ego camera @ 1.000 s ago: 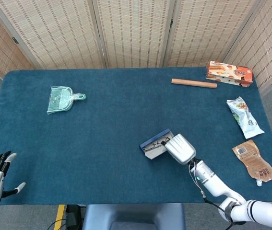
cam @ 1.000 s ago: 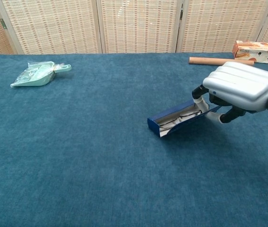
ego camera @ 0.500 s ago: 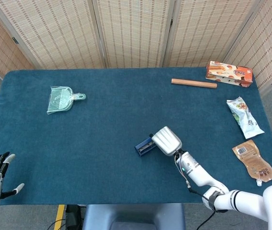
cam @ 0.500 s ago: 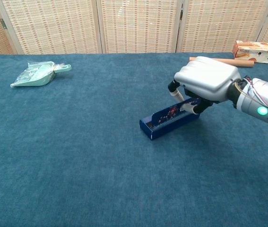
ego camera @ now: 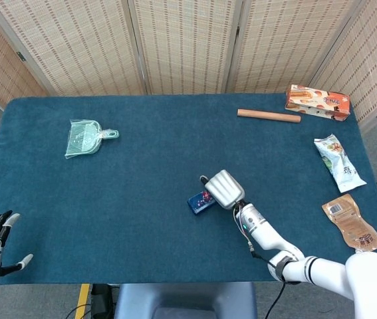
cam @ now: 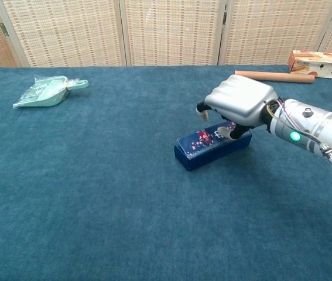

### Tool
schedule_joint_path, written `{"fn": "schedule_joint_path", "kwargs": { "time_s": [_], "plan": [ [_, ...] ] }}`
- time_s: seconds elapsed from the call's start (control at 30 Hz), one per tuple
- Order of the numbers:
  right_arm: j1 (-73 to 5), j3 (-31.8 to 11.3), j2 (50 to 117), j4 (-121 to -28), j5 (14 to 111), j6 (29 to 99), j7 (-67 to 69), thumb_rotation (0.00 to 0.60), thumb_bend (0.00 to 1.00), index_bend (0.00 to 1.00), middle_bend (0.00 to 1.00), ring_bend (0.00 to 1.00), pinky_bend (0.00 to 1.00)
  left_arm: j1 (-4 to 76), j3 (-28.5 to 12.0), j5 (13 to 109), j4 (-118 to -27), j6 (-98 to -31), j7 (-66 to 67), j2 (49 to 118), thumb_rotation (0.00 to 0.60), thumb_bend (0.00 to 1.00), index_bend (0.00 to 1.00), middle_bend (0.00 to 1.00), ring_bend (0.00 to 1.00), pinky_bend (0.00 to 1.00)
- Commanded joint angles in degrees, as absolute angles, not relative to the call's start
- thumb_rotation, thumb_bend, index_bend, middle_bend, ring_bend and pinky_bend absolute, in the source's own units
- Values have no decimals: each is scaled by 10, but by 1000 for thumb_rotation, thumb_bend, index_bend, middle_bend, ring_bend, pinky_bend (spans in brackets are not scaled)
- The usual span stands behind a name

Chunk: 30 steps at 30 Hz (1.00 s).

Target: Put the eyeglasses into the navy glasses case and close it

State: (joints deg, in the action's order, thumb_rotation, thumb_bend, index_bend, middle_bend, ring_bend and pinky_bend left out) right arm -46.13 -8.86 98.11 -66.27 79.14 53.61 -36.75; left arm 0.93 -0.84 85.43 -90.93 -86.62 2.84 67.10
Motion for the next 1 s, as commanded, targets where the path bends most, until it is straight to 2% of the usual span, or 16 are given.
{"fn": "schedule_joint_path", "kwargs": {
  "time_s": [0.03,0.2,0.33,0.5,0.57,0.67,0.9,1.0],
  "plan": [
    [-472,-99,994,-645,776,525,-371,600,452,201,1000,1000,965,9,-9,854,-910,-868,29,670,600,189,153,96,97,198],
    [-471,-102,984,-659,776,533,-347,600,452,170,1000,1000,966,6,-8,851,-909,-869,28,669,600,188,153,97,97,198],
    [-461,-93,943,-719,784,542,-329,600,444,170,1000,1000,966,5,-7,849,-909,-868,28,668,600,188,153,96,97,198],
    [-454,-77,890,-788,778,524,-335,600,302,170,1000,1000,966,5,-8,849,-909,-868,29,667,600,189,153,97,97,198],
    [-455,-72,885,-794,769,517,-349,600,205,170,1000,1000,966,6,-8,849,-910,-866,30,668,600,188,153,97,97,198],
    [-459,-70,893,-786,751,502,-358,600,151,170,1000,1000,965,7,-6,851,-912,-865,33,669,600,188,153,97,97,198],
    [-478,-72,926,-736,715,469,-375,600,167,170,1000,1000,966,6,-7,846,-914,-864,35,667,600,189,153,96,97,198],
    [-486,-76,936,-724,706,463,-375,600,221,224,1000,1000,966,5,-7,844,-914,-862,36,667,600,189,153,96,97,198]
  ]
}}
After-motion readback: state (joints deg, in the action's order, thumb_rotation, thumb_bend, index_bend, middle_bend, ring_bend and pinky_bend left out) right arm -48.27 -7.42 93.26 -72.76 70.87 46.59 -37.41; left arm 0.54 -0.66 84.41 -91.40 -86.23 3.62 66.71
